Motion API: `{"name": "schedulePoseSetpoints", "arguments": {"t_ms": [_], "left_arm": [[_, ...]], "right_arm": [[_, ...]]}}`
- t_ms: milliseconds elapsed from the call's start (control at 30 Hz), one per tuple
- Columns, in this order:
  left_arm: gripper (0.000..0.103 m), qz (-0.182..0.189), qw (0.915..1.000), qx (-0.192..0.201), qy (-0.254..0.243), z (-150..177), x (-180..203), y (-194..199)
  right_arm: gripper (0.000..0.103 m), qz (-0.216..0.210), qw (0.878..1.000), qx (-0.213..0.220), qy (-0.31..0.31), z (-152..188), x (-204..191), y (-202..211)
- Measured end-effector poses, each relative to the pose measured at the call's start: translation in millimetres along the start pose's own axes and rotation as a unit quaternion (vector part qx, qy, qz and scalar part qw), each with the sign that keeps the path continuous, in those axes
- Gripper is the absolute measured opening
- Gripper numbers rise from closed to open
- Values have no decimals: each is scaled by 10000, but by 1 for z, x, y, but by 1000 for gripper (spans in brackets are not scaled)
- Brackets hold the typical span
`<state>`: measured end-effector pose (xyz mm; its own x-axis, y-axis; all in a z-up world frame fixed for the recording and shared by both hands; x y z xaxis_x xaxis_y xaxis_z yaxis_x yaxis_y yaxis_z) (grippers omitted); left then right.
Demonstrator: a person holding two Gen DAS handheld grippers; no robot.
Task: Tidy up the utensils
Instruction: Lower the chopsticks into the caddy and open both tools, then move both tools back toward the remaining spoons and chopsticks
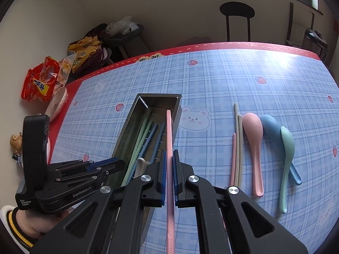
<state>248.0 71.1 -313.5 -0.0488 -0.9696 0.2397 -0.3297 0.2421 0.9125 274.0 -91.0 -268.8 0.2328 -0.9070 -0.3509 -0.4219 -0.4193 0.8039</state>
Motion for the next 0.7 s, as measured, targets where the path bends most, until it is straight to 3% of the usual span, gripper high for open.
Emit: {"name": "schedulePoseSetpoints", "arguments": {"t_ms": [233,467,533,567,633,667,700], "left_arm": [[29,2,9995,292,120,0,-9,25],[46,-79,9986,423,305,3,-21,43],[53,-93,9984,419,356,4,-24,47],[61,-89,9984,424,375,5,-24,48],[72,-92,9983,433,387,6,-25,52],[81,-93,9982,453,381,7,-24,54],[83,-97,9981,475,369,8,-23,56]], "right_arm": [[6,125,9989,-422,-167,4,-10,-23],[10,-416,9945,-817,-502,18,-16,-33],[23,-544,9936,-790,-596,18,-15,-29],[35,-557,9939,-727,-614,18,-15,-25],[46,-558,9953,-540,-574,16,-12,-14],[55,-498,9964,-444,-527,15,-11,-8],[65,-436,9973,-349,-479,15,-8,-2]]}}
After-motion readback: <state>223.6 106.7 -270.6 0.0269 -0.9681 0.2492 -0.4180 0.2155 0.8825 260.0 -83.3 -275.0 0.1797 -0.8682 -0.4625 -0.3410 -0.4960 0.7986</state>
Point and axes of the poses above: each gripper's, at about its wrist camera, not at the fingertips, and y roughly against the way its jaws point, x to its right, z to its underside, the point moved 2 cm from there along -y, roughly the way its jaws point, and after that the axes turned 5 degrees about -z, right-handed, at the moved point
